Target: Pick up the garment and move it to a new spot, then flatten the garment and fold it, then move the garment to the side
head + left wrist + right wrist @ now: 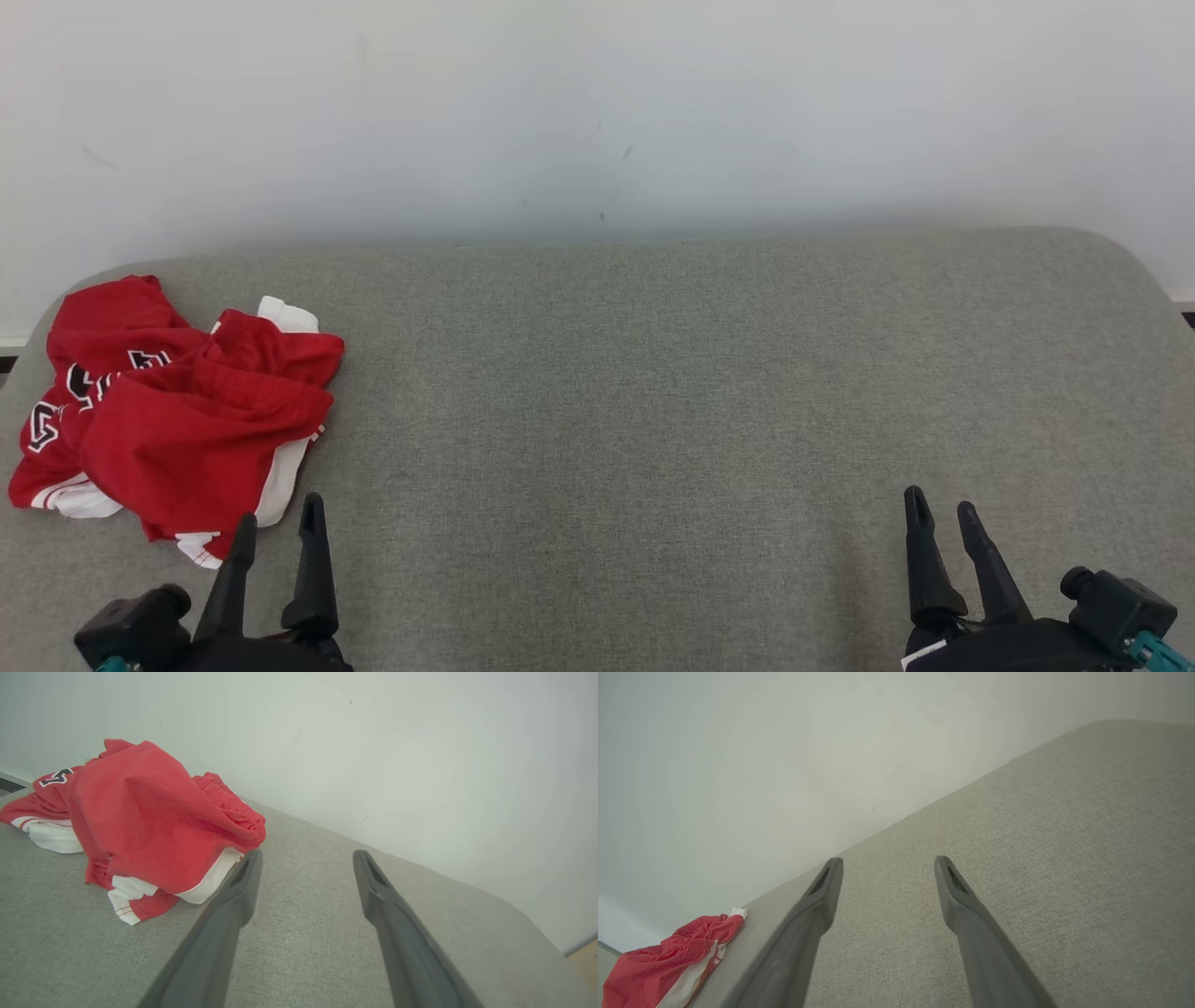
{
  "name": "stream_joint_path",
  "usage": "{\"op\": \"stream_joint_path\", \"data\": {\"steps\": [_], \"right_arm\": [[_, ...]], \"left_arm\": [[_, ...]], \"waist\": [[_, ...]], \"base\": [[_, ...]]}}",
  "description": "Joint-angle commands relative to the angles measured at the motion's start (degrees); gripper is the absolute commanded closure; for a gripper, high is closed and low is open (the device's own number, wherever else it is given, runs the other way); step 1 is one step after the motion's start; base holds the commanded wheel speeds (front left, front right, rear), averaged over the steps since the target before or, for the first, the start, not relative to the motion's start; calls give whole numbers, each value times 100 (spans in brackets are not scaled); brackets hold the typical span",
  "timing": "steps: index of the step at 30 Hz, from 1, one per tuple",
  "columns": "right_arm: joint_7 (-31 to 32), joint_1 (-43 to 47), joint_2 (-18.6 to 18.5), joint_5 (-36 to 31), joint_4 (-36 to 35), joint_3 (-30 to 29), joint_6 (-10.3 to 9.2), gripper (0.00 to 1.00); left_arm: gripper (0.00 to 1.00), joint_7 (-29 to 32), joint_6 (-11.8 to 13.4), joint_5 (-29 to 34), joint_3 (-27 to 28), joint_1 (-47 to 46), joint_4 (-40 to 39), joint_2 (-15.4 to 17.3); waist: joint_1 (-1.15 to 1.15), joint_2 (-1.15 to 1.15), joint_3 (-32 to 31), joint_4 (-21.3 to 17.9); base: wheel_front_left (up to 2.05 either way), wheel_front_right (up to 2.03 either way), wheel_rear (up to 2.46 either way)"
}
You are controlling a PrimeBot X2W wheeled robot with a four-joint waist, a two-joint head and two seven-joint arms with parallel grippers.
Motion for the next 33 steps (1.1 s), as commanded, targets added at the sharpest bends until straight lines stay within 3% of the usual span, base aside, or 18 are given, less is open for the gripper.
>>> {"op": "stream_joint_path", "data": {"steps": [1,33], "right_arm": [[-62,32,-22,-204,-37,26,22,0],[-471,201,17,-1765,-187,224,24,0]], "left_arm": [[0,-72,33,205,-21,5,-92,54],[0,-475,62,1662,-73,183,-198,76]], "waist": [[0,0,-5,9],[0,0,-42,69]], "base": [[0,0,0],[0,0,0]]}}
